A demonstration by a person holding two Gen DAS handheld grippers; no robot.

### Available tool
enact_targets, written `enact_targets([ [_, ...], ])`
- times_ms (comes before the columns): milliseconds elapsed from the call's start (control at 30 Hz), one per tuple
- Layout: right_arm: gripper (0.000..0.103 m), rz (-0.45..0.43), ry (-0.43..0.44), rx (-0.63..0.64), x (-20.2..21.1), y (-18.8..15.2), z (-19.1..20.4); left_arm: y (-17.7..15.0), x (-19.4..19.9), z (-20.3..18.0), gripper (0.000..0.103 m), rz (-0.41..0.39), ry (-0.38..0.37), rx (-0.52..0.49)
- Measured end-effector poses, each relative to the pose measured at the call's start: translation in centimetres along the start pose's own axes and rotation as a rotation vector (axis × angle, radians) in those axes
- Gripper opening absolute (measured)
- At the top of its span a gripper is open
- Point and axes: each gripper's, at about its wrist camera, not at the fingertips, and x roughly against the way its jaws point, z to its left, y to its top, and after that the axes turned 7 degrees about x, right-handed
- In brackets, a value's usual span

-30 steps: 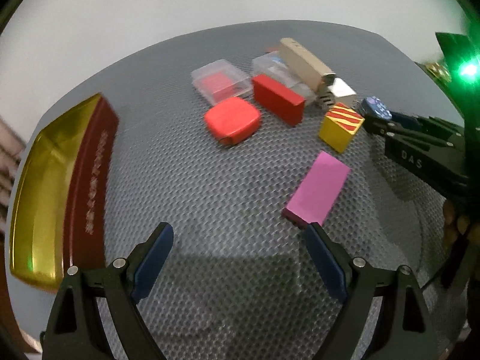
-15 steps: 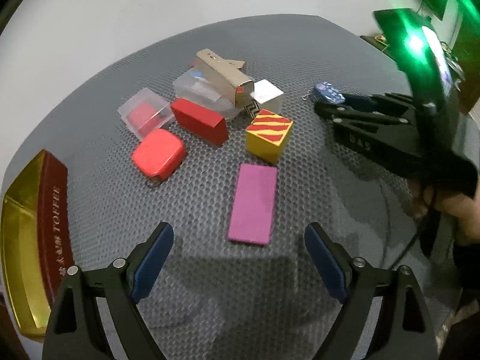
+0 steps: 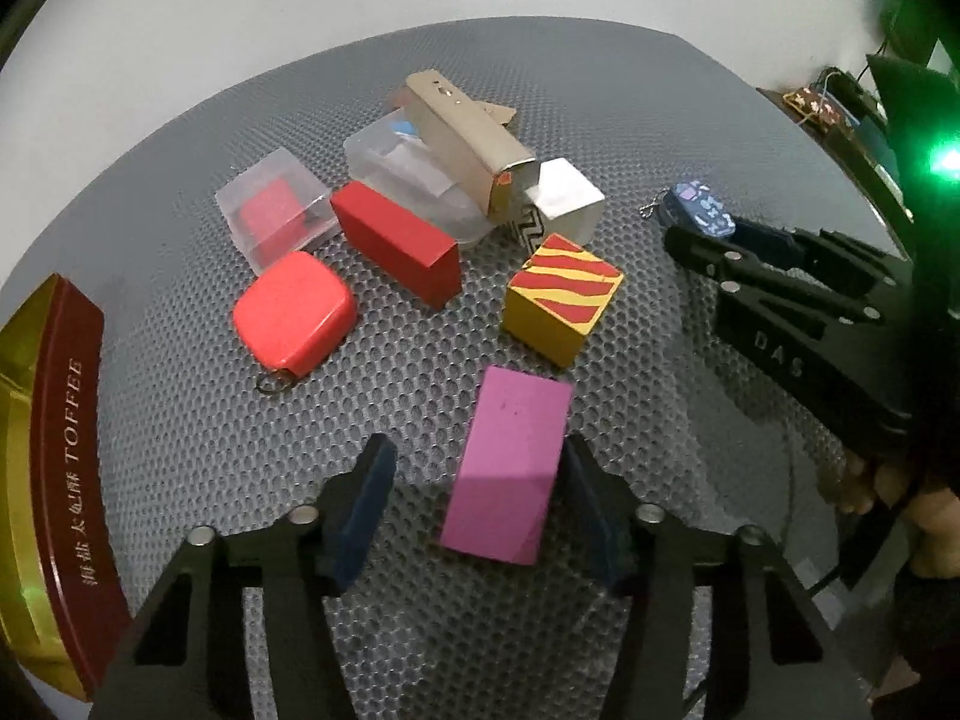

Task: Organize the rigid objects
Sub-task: 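Grasp the blue patterned tin with the right tool while the left tool grasps the pink block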

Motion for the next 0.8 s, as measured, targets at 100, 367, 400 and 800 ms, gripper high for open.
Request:
enact_targets([
  [100, 0.032, 0.001, -0.003, 0.002, -0.2, 0.2, 0.7, 0.3, 0.0, 0.3, 0.026, -0.007, -0.011, 0.019],
  [367, 0.032, 0.001, -0.007, 0.006, -0.4, 0.3, 1.7, 0.4, 0.2, 0.3, 0.026, -0.009, -0.015, 0.080],
  [400, 0.032, 0.001, -0.008, 0.006, -0.4, 0.3, 1.9, 0.3, 0.4, 0.3, 0.026, -0.011, -0.011, 0.081],
  [800, 0.032, 0.001, -0.008, 0.007, -0.6, 0.1, 2.5, 1.6, 3.2, 2.7, 0.026, -0.063, 0.022, 0.184],
])
